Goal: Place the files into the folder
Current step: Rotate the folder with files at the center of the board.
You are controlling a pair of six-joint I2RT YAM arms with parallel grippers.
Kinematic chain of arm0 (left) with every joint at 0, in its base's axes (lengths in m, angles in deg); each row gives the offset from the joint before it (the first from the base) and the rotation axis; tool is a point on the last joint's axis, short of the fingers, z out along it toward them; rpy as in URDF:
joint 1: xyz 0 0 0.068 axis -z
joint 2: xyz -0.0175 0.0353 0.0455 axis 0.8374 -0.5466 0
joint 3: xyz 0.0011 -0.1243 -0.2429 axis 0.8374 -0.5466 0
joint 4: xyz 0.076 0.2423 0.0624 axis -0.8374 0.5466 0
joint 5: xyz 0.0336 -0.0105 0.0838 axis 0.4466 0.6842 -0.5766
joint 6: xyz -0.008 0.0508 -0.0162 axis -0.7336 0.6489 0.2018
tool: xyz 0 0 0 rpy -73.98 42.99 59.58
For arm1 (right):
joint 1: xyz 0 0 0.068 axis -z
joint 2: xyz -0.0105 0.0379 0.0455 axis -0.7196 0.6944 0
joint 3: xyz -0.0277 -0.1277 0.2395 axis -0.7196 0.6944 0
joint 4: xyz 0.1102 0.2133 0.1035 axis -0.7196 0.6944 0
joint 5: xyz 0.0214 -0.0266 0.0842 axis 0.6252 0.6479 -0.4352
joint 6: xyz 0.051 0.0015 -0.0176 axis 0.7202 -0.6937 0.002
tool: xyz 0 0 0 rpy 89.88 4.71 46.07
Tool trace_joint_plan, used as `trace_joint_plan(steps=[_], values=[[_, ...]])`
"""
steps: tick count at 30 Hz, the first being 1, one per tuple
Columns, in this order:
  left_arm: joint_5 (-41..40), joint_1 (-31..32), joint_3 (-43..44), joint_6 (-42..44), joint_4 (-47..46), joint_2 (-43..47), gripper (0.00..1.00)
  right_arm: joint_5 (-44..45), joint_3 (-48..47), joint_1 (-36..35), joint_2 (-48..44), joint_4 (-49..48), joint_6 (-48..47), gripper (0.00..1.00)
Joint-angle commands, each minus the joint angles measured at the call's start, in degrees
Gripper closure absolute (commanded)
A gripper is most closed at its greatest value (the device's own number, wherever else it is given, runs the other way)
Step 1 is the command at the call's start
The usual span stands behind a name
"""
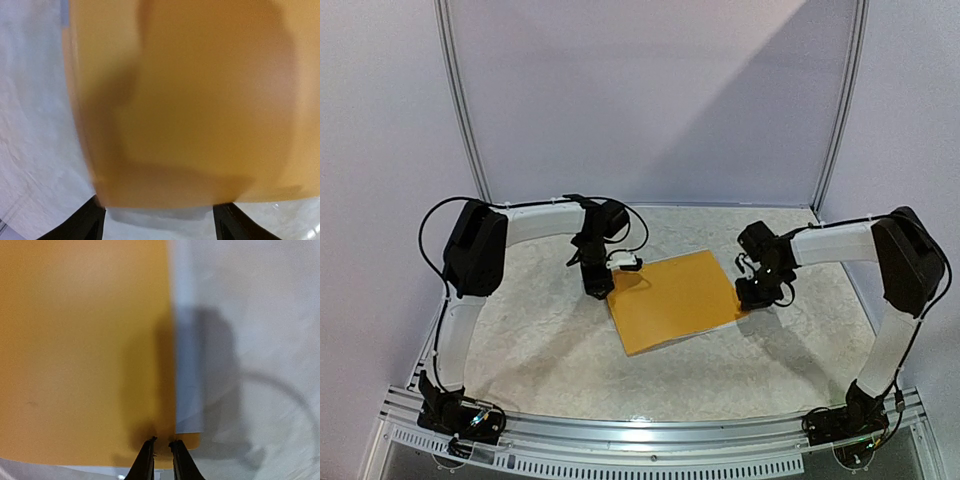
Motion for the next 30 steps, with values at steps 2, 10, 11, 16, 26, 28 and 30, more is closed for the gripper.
trace_joint_plan(steps=[2,10,11,16,26,28,30], values=[[3.63,1.17,11.55,0.28,-10.23,-7.5,0.23,-12.31,6.34,-21.14,-4.54,0.01,13.13,0.86],[3.83,1.02,22.81,6.1,-12.86,-12.14,0.2,-10.36,-2.22,-33.83,-2.47,1.84,22.98,0.86],[3.53,0.94,22.78,7.33,-13.2,-11.93,0.19,-10.44,-2.37,-33.95,-2.55,2.39,23.46,0.86],[2.49,-0.63,20.58,9.94,-14.29,-8.76,0.18,-8.03,-6.74,-30.3,-8.11,11.99,20.67,0.82],[7.28,9.0,-2.53,11.28,-9.59,6.79,0.21,8.79,-23.24,12.66,-1.36,20.17,1.88,0.77],[6.91,10.84,-3.66,10.41,-9.92,5.94,0.21,10.89,-28.21,16.38,4.74,19.67,0.23,0.77],[5.52,11.8,-2.61,9.61,-9.9,3.5,0.22,13.15,-33.44,18.01,10.26,22.07,-1.83,0.78]])
